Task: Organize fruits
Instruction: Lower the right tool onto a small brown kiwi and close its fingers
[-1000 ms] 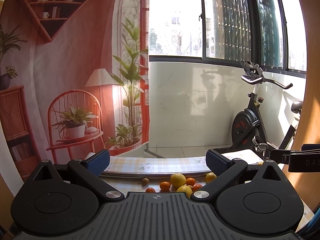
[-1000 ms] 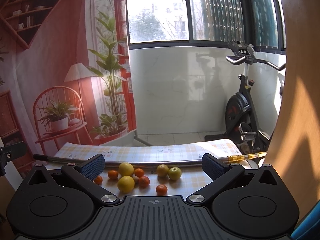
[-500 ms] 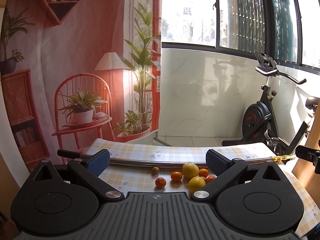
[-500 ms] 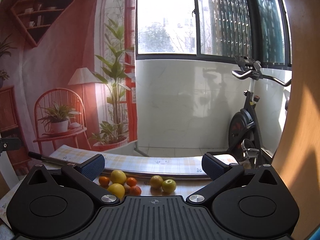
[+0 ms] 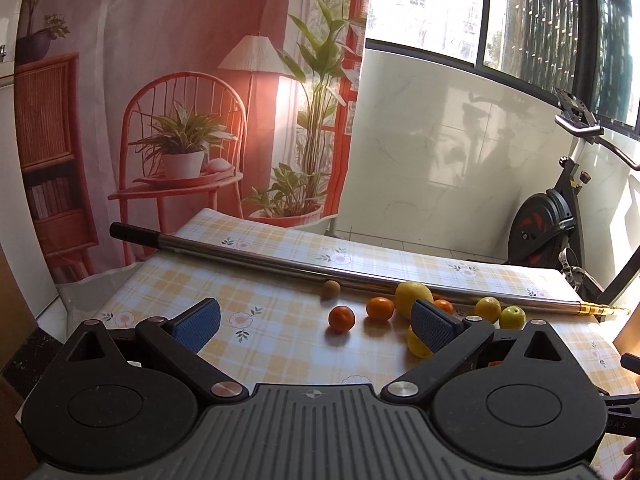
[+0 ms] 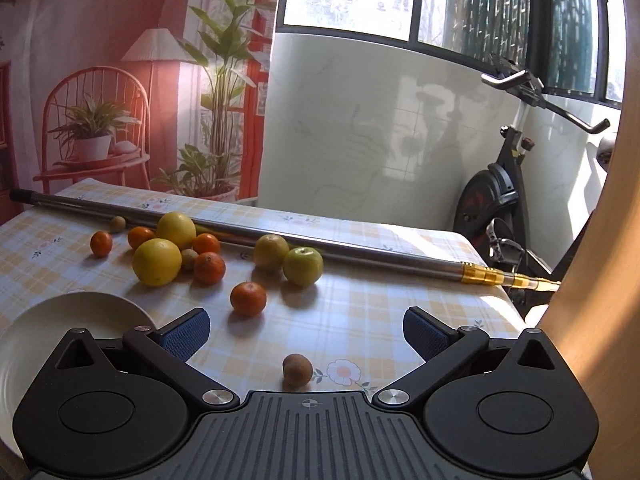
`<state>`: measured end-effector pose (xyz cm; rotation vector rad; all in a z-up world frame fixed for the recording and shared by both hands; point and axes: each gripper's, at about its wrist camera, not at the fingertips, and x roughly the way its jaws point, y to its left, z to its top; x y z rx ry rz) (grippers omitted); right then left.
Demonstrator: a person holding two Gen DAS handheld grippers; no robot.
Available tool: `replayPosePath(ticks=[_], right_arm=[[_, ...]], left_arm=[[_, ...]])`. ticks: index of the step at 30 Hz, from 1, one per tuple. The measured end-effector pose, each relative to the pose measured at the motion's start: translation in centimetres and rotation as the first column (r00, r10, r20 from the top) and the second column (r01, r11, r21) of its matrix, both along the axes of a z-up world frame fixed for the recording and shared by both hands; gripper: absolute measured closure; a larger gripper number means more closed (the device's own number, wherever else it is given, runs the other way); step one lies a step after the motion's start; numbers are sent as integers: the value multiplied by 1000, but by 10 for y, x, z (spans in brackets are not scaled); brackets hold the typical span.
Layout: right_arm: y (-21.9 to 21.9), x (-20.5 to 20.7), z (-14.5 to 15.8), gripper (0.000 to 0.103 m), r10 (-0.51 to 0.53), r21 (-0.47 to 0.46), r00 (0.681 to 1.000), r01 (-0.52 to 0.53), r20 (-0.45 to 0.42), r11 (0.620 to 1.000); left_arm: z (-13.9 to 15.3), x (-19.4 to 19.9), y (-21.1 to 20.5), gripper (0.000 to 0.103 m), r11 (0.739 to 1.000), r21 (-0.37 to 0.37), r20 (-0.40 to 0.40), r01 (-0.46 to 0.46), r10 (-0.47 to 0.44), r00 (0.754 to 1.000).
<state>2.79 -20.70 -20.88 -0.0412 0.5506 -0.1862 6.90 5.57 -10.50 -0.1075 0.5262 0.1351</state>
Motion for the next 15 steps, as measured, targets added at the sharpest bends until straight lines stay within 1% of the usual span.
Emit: replayPosePath(ticks=[3, 7, 9, 11, 12, 14, 15], right_arm=[[-4, 10, -23, 0, 17, 8, 999, -17, -39, 1000], [-11, 25, -50, 0, -6, 51, 997, 9, -71, 999], [-13, 30, -58, 1, -6, 42, 998, 9, -67, 999], [-16, 32, -65, 4, -2, 26, 999, 3, -54, 1000], [-16, 33, -68, 7, 8, 26, 998, -7, -56, 1000], [-18, 37, -70, 18, 28, 27, 997, -26, -68, 999], [-18, 39, -71, 27, 32, 25, 997, -31, -77, 999]], left_arm=[[-9, 3, 4, 2, 1000, -6, -21, -9, 9, 1000], [-16, 8, 6, 3, 1000, -17, -49, -8, 7, 999], [-17, 9, 3, 3, 1000, -11, -62, -7, 6, 998], [-20, 12, 2, 3, 1000, 4, -71, -13, 13, 997], [-20, 12, 0, 4, 1000, 11, -76, -17, 18, 997], [-23, 14, -1, 4, 1000, 18, -86, -22, 24, 996], [-24, 15, -1, 4, 1000, 20, -94, -24, 26, 995]])
